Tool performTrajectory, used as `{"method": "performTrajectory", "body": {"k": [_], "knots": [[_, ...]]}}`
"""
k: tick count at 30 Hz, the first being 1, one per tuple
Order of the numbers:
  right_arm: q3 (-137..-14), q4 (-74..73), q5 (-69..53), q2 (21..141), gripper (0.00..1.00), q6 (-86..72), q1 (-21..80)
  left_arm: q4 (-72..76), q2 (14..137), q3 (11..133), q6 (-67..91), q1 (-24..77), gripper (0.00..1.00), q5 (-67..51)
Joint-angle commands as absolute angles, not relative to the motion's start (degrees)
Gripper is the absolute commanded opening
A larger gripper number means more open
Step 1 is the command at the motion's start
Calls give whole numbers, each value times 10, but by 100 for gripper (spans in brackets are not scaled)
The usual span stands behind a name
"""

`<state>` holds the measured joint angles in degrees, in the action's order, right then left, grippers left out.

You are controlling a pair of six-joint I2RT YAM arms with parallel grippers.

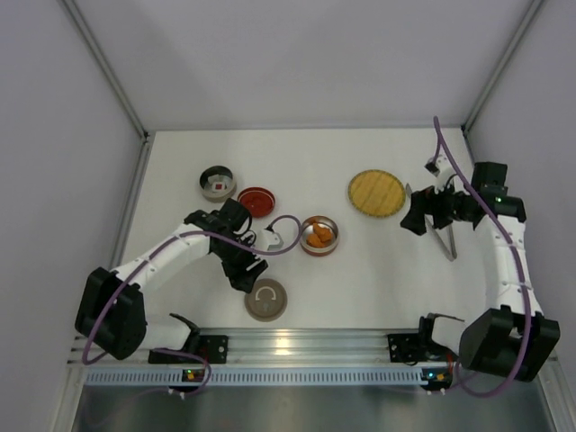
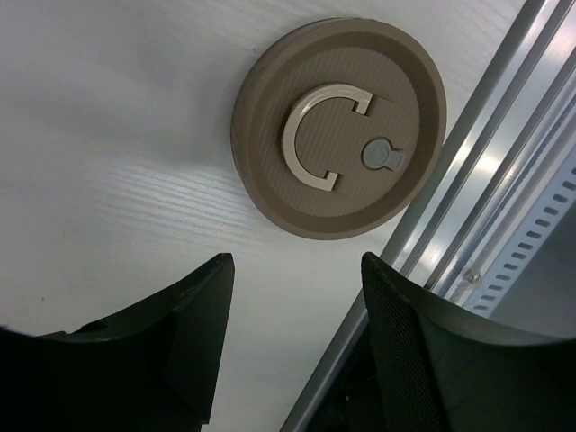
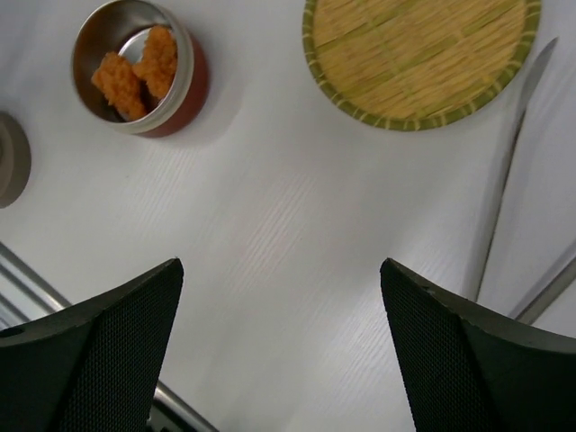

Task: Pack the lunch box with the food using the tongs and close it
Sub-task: Pick up the box lid from the center of the board.

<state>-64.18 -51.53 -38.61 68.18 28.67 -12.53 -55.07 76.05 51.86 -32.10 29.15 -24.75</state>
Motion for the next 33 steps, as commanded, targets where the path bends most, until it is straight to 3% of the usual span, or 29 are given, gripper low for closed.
{"method": "performTrajectory", "body": {"k": [1,8,18,21,27,33], "knots": [[-594,-529,-439,628,88,292,-109,-520,757,518,-307,295,64,-243],[-548,-522,-454,641,61,263,-38,-500,706,499,-394,304,64,-370],[-563,-310,-426,764,59,59,277,-584,563,439,-630,303,66,-439],[-607,-274,-451,855,54,34,326,-604,507,414,-679,304,67,-446],[-673,-229,-440,985,55,4,409,-620,490,392,-738,303,67,-439],[-693,-194,-382,1034,55,-50,456,-581,502,373,-719,304,67,-427]]}}
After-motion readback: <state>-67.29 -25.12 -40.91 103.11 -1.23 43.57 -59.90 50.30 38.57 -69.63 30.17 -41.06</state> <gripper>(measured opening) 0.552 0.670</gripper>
